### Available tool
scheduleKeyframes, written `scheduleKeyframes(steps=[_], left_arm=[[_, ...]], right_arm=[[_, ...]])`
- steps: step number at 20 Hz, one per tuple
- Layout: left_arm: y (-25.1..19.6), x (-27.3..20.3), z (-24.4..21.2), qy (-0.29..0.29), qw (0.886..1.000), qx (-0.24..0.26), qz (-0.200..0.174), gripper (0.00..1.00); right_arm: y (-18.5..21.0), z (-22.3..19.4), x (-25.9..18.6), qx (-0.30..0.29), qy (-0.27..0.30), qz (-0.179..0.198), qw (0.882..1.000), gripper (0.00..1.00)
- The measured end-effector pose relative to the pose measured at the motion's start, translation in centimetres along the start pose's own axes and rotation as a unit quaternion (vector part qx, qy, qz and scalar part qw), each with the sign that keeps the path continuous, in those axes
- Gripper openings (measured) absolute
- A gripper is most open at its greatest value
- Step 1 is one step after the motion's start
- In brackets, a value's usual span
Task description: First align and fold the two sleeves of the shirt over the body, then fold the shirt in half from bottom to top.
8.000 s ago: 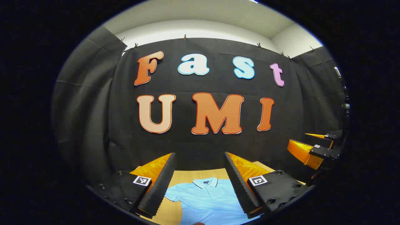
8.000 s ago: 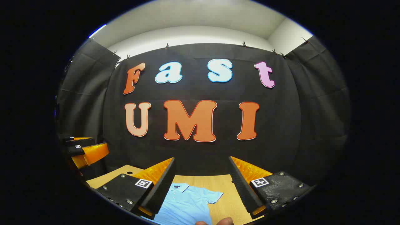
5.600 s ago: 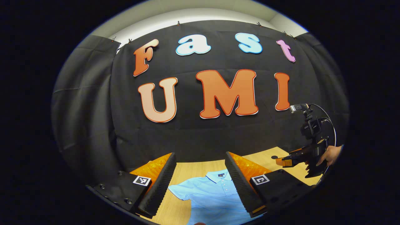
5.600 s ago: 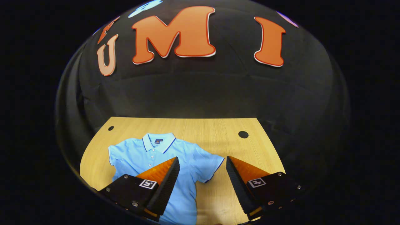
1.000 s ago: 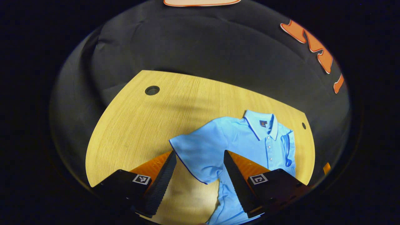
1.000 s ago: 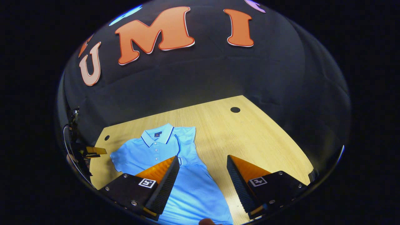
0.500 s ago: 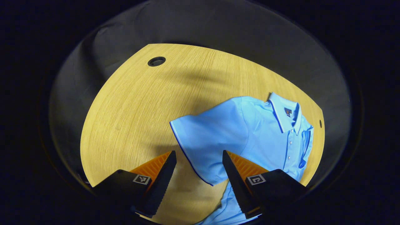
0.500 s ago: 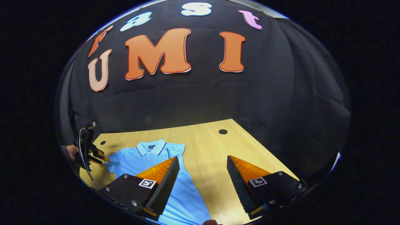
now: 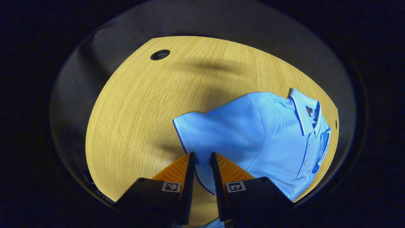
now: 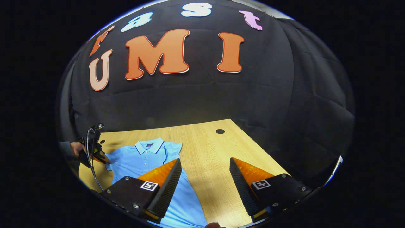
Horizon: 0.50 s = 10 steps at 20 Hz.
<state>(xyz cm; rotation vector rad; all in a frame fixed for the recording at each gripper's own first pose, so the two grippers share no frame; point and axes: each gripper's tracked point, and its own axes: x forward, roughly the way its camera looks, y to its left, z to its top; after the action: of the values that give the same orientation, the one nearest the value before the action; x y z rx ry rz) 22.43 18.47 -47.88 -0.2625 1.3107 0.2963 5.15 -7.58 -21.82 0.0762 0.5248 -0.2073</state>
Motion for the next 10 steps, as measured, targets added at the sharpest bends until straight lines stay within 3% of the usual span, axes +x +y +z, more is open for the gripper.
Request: scheduleKeyframes(steps=[1,2,4,5,10], left_arm=[[-0.2,-0.2,-0.1,0.002,1.0,0.001,0.003,0.21],[-0.6,-0.3,-0.1,0.0,1.0,0.011,-0.005,0.16],[-1.3,-0.5,0.2,-0.007,1.0,0.02,-0.022,0.15],[-1.5,-0.5,0.5,-0.013,0.999,0.026,-0.029,0.08],[-3.8,-2.3,2.7,-0.056,0.994,0.065,-0.059,0.09]], right_arm=[[-0.2,-0.3,-0.1,0.002,0.003,-0.001,1.0,0.93],[-0.4,-0.3,-0.1,0.005,0.005,-0.003,1.0,0.93],[-0.7,-0.1,-0.5,0.007,0.001,-0.004,1.0,0.93],[-0.8,-0.1,-0.7,0.006,-0.001,-0.005,1.0,0.93],[-1.1,-0.6,-1.9,0.001,-0.001,-0.01,1.0,0.93]])
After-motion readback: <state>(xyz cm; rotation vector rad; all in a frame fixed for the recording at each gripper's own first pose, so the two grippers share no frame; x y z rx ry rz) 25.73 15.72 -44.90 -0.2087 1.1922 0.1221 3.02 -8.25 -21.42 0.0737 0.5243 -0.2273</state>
